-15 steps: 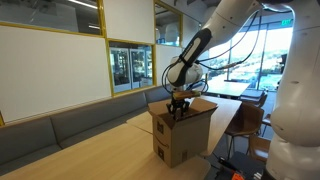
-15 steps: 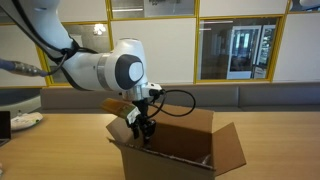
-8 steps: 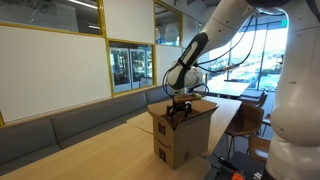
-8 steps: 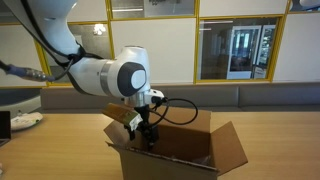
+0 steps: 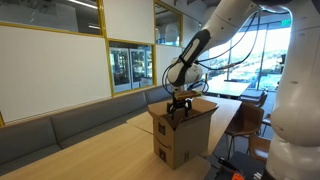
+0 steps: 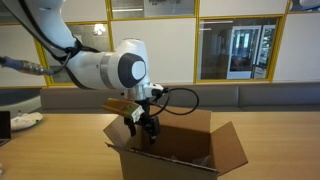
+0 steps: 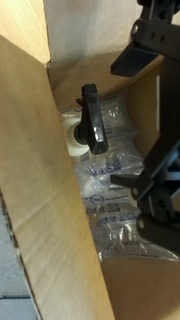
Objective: Pick up the objects from the table and put them in the box.
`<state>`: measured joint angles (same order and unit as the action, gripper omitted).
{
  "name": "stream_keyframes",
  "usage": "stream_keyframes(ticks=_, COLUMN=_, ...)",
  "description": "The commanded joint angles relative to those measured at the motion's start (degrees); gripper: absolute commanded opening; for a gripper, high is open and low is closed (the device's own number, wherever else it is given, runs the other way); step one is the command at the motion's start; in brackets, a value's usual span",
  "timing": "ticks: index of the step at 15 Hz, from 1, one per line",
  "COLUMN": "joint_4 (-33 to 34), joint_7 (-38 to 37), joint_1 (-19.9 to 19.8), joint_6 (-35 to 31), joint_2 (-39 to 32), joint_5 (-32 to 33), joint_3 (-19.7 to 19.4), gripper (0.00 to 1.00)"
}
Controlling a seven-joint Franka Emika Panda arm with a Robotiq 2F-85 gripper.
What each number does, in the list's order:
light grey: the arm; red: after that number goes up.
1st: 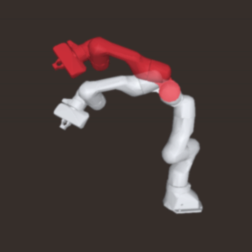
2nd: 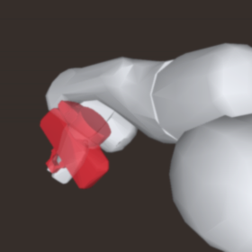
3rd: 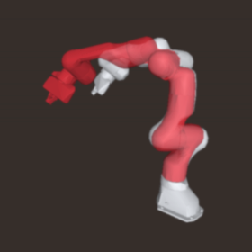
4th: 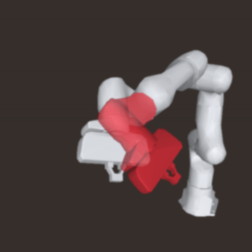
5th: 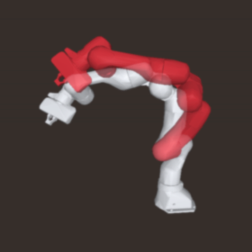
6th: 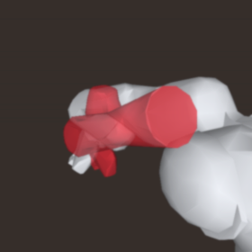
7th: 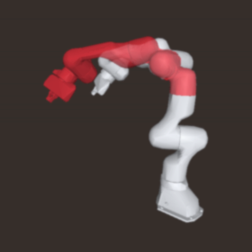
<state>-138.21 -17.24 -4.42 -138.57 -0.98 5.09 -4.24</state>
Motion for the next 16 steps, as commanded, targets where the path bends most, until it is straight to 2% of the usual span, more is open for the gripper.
stream_keyframes(ticks=1, joint_4=1.7, joint_7=-4.5, joint_1=1.0, joint_6=7.6, joint_2=6.8, joint_5=7.1, joint_3=1.0, gripper=1.0)
stream_keyframes(ticks=10, joint_4=6.8, joint_7=-9.0, joint_1=0.8, joint_6=28.6, joint_2=22.6, joint_5=14.1, joint_3=8.2, gripper=1.0)
stream_keyframes(ticks=16, joint_4=5.1, joint_7=-6.5, joint_1=1.5, joint_6=42.5, joint_2=36.0, joint_5=14.2, joint_3=11.4, gripper=1.0)
